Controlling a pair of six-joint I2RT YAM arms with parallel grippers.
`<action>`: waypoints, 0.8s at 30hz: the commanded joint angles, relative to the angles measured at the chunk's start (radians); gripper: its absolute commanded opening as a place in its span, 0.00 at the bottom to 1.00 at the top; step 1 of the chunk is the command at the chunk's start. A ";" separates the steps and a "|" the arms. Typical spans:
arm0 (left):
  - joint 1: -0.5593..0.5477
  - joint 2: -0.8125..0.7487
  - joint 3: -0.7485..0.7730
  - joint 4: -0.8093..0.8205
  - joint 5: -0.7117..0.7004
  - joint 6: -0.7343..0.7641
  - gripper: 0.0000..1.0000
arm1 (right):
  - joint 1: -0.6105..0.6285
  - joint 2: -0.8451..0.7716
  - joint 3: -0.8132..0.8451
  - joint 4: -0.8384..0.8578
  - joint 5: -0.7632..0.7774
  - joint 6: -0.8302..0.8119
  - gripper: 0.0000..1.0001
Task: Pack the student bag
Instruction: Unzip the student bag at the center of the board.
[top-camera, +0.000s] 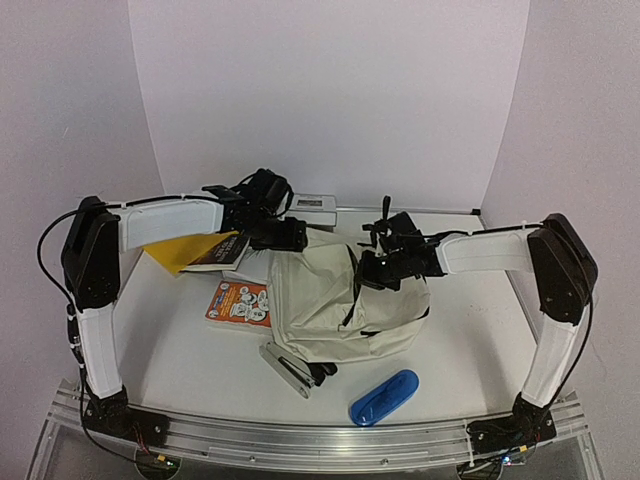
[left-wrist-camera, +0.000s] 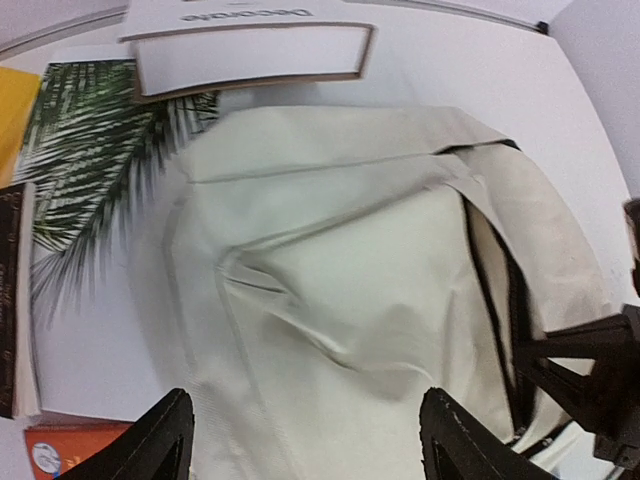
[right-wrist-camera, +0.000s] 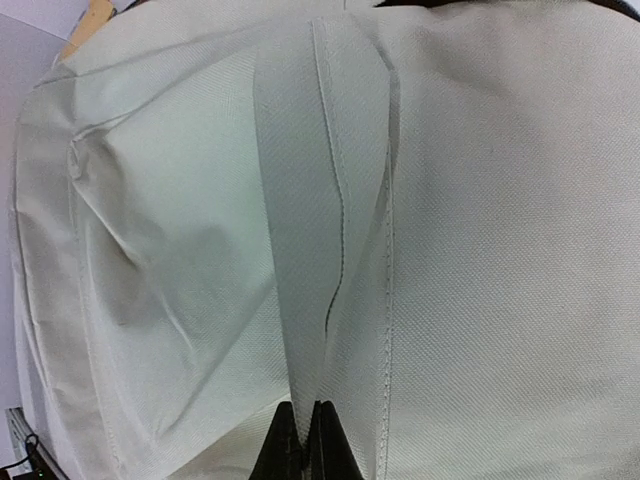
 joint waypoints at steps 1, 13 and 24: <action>-0.043 -0.050 0.011 0.043 0.045 -0.094 0.78 | -0.003 -0.071 -0.050 0.170 -0.111 0.070 0.00; -0.131 0.117 0.059 0.055 0.211 -0.011 0.76 | -0.012 -0.167 -0.148 0.245 -0.103 0.100 0.00; -0.228 0.156 0.000 0.111 0.110 0.312 0.72 | -0.027 -0.167 -0.173 0.258 -0.106 0.110 0.00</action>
